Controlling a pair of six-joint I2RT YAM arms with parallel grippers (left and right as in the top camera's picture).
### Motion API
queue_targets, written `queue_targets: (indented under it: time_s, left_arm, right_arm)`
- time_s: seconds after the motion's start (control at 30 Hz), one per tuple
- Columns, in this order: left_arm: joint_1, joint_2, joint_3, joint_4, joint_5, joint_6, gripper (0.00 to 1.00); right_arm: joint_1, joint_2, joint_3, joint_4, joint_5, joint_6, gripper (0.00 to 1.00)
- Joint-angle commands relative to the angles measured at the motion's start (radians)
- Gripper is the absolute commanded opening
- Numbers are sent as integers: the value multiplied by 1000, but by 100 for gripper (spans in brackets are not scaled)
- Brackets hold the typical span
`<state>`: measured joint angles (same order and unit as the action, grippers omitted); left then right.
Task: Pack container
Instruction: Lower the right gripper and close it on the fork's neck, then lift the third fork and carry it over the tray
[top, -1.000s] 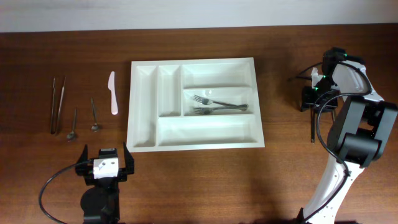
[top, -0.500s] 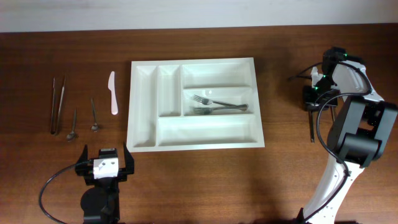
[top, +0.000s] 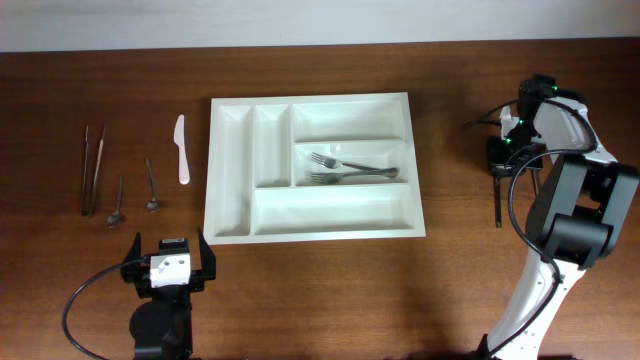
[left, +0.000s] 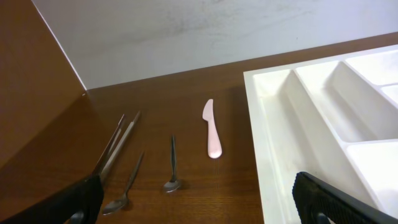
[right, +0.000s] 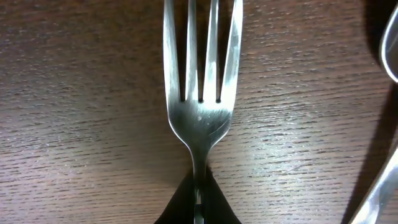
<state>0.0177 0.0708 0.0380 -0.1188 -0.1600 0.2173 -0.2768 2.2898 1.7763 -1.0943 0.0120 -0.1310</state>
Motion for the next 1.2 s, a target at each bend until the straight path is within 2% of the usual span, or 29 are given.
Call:
queue_targets:
  time_s: [0.0,0.3,0.57,0.73,0.87,1.17]
  left_arm:
    - [-5,-8,-6,3,10,8,99]
    - [-5,-8,-6,3,10,8,99]
    - [-5,-8,-6,3,10,8,99]
    - [-5,-8,-6,3,10,8,99]
    - [-5,-8,-6,3,10,8,99]
    - [-5,-8,-6,3,10,8,99]
  right_arm:
    - [2,28,-3,-2,49,-20,4]
    - [3,26,123,-108,14,-135,4]
    - [58,26,339,-255,-39,-240,4]
    - [151,26,479,-359,-45,-375,4]
    - [242,26,561,-379,-46,-406,4]
    - [455,26,584,-418,-46,-593,4]
